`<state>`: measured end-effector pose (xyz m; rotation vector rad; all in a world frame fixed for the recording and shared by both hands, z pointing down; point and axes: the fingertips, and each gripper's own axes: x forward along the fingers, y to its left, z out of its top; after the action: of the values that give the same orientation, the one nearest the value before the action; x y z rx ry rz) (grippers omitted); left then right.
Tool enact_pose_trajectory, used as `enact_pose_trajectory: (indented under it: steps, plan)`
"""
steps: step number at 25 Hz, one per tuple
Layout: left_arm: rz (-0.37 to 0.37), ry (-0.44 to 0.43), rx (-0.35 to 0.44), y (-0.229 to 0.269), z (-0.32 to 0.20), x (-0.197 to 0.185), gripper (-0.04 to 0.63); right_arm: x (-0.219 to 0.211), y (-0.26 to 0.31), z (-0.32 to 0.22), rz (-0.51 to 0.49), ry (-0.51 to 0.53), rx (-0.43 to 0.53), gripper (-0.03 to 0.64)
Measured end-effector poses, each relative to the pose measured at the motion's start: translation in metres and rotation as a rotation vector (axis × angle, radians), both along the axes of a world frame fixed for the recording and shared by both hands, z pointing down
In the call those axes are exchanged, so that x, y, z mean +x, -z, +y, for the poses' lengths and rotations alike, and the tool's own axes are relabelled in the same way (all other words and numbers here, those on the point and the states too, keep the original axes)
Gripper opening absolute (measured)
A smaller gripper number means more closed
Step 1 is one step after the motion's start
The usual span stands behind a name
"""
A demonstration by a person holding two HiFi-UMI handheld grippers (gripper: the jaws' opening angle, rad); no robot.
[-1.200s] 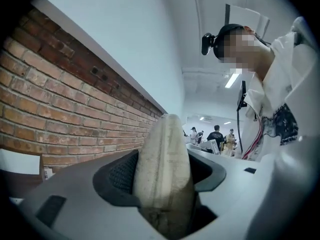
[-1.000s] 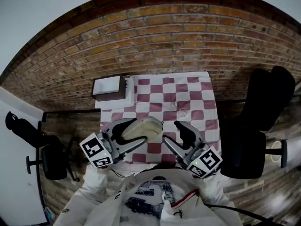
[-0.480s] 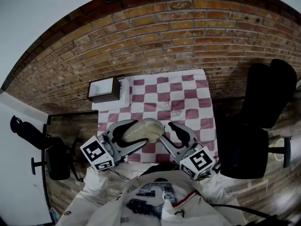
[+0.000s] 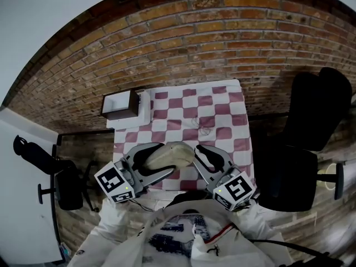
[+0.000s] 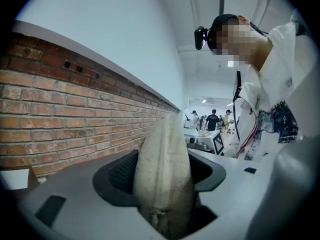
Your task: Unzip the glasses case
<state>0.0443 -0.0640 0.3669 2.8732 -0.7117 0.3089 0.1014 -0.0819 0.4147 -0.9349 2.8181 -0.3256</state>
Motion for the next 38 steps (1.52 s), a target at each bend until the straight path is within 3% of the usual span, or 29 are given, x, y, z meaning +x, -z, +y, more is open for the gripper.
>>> enact_pose_trajectory:
  steps: [19, 28, 33, 38]
  plan:
    - [-0.011, -0.063, -0.011, 0.002, 0.006, 0.014, 0.287, 0.005, 0.001, -0.004, 0.006, -0.004, 0.006, 0.063]
    - [-0.016, -0.06, -0.017, 0.001, 0.004, 0.014, 0.287, -0.002, 0.002, -0.004, 0.078, -0.007, 0.052, 0.027]
    - [-0.035, -0.044, -0.014, -0.001, 0.003, 0.014, 0.287, 0.001, 0.004, -0.009, 0.192, -0.083, 0.128, 0.015]
    - [-0.077, -0.007, -0.012, -0.008, -0.002, 0.013, 0.287, 0.018, -0.001, -0.019, 0.24, -0.205, 0.111, 0.012]
